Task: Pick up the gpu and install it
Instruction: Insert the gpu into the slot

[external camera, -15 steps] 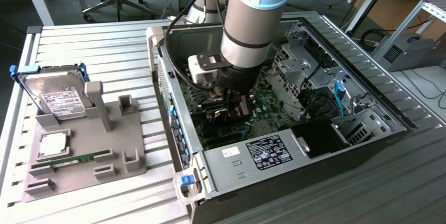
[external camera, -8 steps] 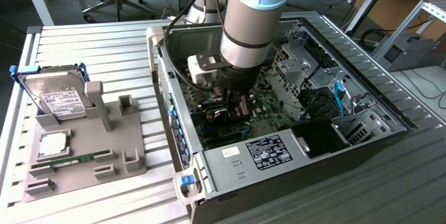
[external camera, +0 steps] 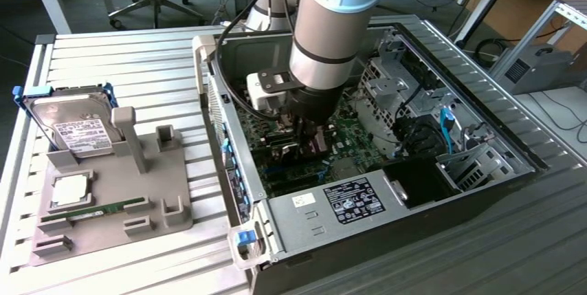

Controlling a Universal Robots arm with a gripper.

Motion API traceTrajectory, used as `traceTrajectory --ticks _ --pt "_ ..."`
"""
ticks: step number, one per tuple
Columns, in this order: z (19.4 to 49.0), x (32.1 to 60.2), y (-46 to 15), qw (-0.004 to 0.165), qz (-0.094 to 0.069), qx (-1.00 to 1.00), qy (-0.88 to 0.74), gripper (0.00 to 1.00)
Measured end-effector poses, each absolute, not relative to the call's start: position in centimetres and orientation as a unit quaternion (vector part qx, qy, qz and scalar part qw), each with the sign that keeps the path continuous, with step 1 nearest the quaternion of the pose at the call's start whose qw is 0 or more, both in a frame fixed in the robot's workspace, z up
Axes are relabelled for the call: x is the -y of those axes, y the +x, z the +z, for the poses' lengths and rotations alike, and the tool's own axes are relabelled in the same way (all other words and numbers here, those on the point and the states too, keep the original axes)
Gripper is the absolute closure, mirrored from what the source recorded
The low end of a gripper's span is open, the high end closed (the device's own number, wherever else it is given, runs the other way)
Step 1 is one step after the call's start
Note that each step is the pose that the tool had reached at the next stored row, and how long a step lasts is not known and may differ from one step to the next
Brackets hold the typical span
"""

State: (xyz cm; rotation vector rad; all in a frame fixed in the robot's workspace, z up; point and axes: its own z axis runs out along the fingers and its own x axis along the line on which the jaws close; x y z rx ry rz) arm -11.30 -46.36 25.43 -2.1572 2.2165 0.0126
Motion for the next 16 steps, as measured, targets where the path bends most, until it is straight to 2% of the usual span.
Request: traceTrajectory --ticks 16 --pt "25.4 46.37 -11.34 0.024 0.004 -0.716 -0.697 0.73"
